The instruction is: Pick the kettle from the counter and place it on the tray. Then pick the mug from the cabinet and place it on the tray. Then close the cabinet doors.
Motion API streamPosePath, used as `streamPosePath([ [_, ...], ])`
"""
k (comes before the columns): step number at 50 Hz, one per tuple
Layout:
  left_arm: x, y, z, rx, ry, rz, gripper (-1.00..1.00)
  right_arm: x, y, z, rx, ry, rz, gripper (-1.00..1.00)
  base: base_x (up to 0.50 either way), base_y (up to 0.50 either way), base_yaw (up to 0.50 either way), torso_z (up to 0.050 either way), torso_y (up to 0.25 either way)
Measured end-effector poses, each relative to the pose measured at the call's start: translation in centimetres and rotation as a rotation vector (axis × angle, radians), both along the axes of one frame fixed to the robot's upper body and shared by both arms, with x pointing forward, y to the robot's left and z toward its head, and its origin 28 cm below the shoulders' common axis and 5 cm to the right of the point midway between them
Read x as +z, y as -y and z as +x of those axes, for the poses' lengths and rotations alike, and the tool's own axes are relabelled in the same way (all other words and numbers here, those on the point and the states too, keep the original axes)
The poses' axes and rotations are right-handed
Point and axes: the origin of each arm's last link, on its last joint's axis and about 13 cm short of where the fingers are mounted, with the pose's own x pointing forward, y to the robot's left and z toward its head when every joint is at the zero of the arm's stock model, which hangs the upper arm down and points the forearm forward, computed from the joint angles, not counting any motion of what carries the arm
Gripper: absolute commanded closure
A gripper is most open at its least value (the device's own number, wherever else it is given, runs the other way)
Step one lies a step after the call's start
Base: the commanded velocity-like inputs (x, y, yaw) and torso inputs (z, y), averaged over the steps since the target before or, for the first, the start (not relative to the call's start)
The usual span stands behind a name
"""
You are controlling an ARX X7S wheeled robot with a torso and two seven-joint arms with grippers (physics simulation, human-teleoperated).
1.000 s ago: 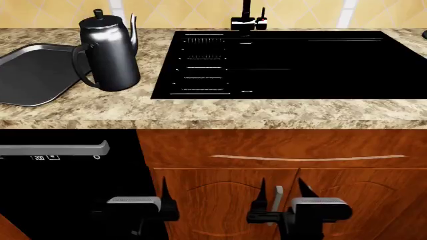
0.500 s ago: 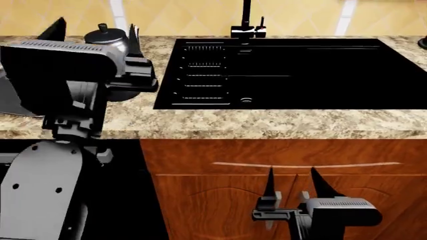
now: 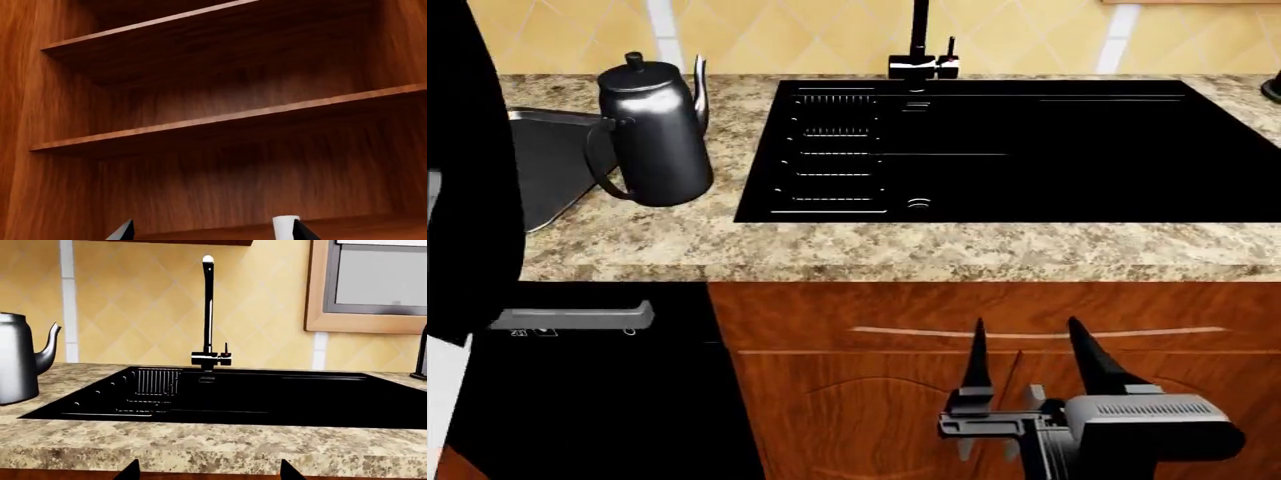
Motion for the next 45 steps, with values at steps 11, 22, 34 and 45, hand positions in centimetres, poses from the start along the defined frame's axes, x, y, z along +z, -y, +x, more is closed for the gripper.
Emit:
streamPosePath([
  [11, 3.3, 0.3, -1.3, 0.004, -0.099, -0.049, -1.0, 1.5, 0.1, -0.5, -0.001, 0.02, 0.006, -1.0, 0.0, -0.24, 0.0, 0.012, 0.004],
  [22, 4.1, 0.9, -2.0, -0.013, -0.159, -0.05, -1.0, 2.1, 0.3, -0.8, -0.004, 0.03, 0.015, -1.0, 0.0, -0.5, 0.0, 0.0, 0.0],
  [34, 4.3, 1.2, -2.3, -0.017, -0.182, -0.038, -1.0, 7.1, 0.9, 0.0, 0.03, 0.191, 0.011, -1.0, 0.0, -0.07, 0.0, 0.0, 0.0],
  [45, 4.3, 1.0, -2.1, -0.007, -0.193, -0.03, -1.0, 18.0, 0.4, -0.3, 0.165, 0.383, -0.066, -1.0, 0.09, 0.0, 0.0, 0.0, 0.0],
])
